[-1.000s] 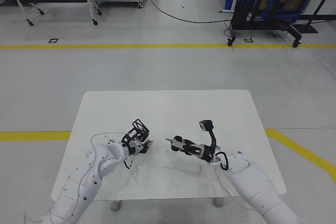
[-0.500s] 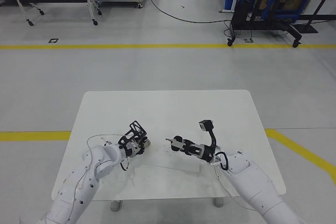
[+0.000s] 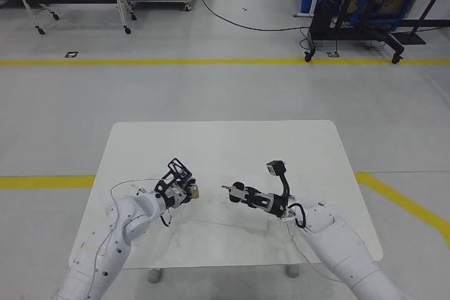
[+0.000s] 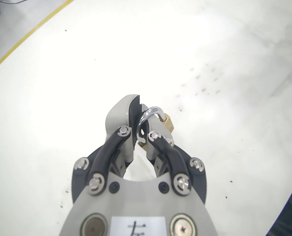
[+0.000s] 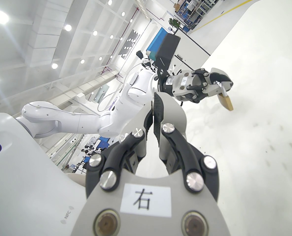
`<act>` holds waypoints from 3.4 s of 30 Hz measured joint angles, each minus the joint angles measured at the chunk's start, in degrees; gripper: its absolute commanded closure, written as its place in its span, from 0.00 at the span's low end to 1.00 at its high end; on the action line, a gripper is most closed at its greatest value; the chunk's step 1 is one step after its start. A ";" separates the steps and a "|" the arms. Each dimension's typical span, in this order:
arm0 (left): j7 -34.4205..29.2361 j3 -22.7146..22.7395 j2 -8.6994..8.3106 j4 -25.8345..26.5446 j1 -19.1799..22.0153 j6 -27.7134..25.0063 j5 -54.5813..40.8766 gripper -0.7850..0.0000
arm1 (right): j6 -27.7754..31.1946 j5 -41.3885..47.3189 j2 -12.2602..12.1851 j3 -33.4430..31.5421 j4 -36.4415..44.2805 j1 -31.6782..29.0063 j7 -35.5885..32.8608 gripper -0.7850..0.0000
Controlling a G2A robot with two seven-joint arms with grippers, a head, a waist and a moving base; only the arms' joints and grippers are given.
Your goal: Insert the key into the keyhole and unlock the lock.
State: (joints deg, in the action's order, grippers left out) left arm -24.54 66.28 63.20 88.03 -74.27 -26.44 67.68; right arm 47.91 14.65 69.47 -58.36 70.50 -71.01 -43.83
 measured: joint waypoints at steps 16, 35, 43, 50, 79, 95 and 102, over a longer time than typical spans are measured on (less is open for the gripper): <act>2.12 3.76 -0.09 5.12 -2.81 2.79 -6.02 1.00 | -0.13 0.02 0.03 0.05 0.19 -0.11 0.27 1.00; -30.60 3.56 4.29 -22.47 12.40 27.13 -89.71 1.00 | 6.62 -5.81 2.39 -0.15 -4.83 1.42 21.08 1.00; -32.04 1.15 5.30 -28.75 15.86 29.23 -93.51 1.00 | 5.57 -6.88 2.54 0.17 -4.67 1.45 21.65 1.00; -32.75 0.85 5.71 -28.46 14.87 33.38 -98.22 1.00 | 4.52 -7.39 2.65 0.60 -3.28 1.12 21.68 1.00; -48.27 0.22 4.65 -37.53 21.26 37.26 -98.42 1.00 | -27.17 -76.61 -0.70 -7.33 31.13 -4.65 26.54 1.00; -35.04 0.41 3.94 -28.90 16.49 46.16 -95.29 1.00 | -12.01 -109.28 -2.27 -1.19 40.29 1.04 17.19 1.00; -29.29 0.06 4.09 -25.10 13.89 52.15 -97.39 1.00 | -4.62 -125.80 -2.14 6.97 40.42 4.60 17.04 1.00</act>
State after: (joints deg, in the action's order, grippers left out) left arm -53.82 66.34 67.28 62.93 -60.38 25.70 -29.72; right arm 43.30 -111.15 67.33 -51.39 110.92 -66.41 -26.79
